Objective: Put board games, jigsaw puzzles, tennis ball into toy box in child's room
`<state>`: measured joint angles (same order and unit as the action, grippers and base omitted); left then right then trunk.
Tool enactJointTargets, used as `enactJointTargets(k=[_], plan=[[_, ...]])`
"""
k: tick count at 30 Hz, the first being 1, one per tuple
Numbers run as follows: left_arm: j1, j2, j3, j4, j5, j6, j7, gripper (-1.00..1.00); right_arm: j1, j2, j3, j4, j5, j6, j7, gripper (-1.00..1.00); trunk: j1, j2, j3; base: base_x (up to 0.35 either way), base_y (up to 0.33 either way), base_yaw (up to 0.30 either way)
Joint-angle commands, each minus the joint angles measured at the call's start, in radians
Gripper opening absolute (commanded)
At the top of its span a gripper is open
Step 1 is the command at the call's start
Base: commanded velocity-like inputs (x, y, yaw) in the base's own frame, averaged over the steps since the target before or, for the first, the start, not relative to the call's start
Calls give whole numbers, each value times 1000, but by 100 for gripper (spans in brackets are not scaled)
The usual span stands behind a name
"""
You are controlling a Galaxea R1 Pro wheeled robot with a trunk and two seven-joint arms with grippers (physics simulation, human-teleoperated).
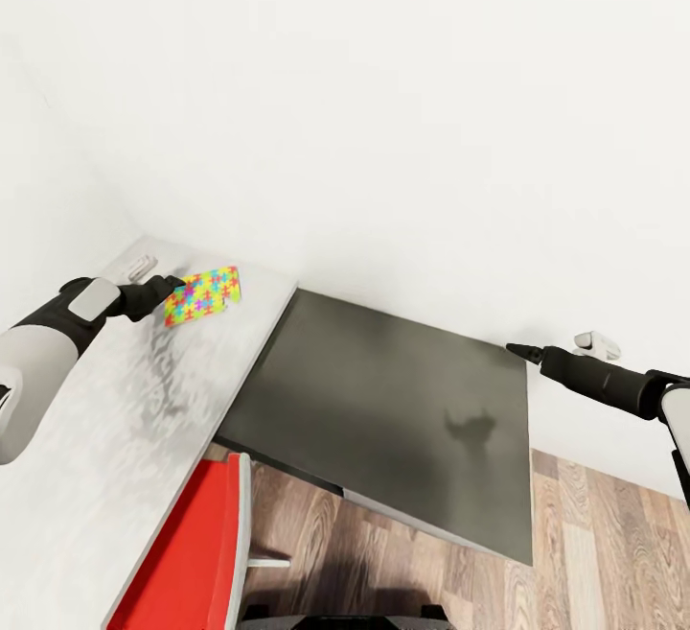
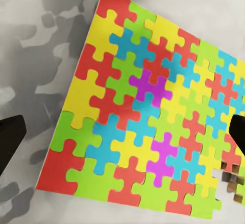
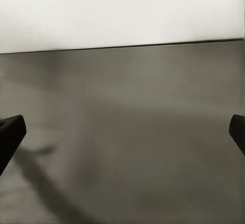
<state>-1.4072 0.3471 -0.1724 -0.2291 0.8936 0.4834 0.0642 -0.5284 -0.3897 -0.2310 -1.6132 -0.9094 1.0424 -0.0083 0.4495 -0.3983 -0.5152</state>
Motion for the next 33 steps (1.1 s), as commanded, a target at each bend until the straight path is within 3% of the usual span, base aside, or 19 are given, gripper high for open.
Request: enactJointTargets(k=[1, 18, 33], plan=[[-4, 5, -7, -4, 11, 6, 7, 100, -1, 0, -1, -1, -2, 5, -1, 100, 0, -2, -3, 0, 0, 0], [-116, 28, -9, -13, 4, 57, 10, 100, -1, 1, 0, -1, -2, 5, -1, 100, 0, -2, -31, 0, 0, 0], [-138, 29, -12, -14, 3, 67, 15, 100, -1, 1, 1, -1, -2, 5, -1, 100, 0, -2, -56, 0, 0, 0]])
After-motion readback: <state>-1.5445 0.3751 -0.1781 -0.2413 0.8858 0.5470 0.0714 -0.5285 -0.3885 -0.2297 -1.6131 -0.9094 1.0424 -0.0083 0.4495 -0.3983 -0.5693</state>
